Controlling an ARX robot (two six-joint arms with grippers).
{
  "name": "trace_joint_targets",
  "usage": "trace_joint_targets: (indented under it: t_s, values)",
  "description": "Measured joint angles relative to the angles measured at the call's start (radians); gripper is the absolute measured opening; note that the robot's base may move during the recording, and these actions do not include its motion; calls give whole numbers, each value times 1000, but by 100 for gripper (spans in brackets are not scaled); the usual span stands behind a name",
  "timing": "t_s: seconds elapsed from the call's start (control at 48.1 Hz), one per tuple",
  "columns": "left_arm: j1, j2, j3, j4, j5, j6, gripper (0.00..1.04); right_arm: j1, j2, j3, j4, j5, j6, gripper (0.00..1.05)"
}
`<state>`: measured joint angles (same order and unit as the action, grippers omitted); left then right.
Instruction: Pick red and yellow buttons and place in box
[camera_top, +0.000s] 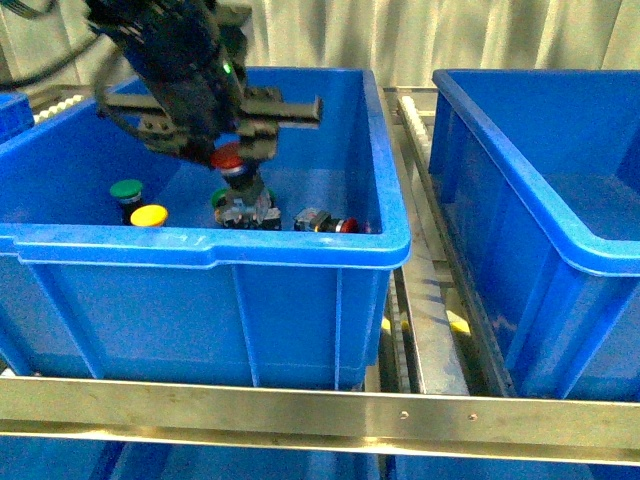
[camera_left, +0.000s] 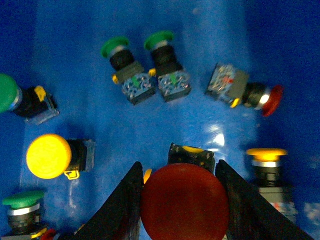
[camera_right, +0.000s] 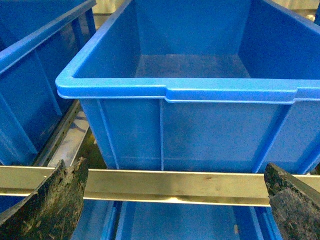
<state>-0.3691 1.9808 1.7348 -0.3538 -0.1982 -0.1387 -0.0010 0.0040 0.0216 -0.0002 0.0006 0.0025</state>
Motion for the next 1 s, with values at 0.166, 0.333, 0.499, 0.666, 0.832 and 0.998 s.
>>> trace_joint_targets:
  t_s: [0.166, 0.333, 0.499, 0.666, 0.832, 0.998]
  values:
    - [39, -223, -233, 230, 224, 11, 34, 0, 0, 0, 0, 0, 0, 102]
    - [57, -365, -500, 585, 482, -92, 34, 0, 0, 0, 0, 0, 0, 102]
    - [31, -321, -595, 841, 601, -272, 34, 0, 0, 0, 0, 0, 0, 102]
    - [-25, -270, -598, 1078, 685, -448, 34, 0, 0, 0, 0, 0, 0, 102]
    - [-81, -199, -536, 1197, 720, -563, 34, 0, 0, 0, 0, 0, 0, 102]
    - [-118, -129, -467, 1227, 737, -622, 34, 0, 0, 0, 0, 0, 0, 102]
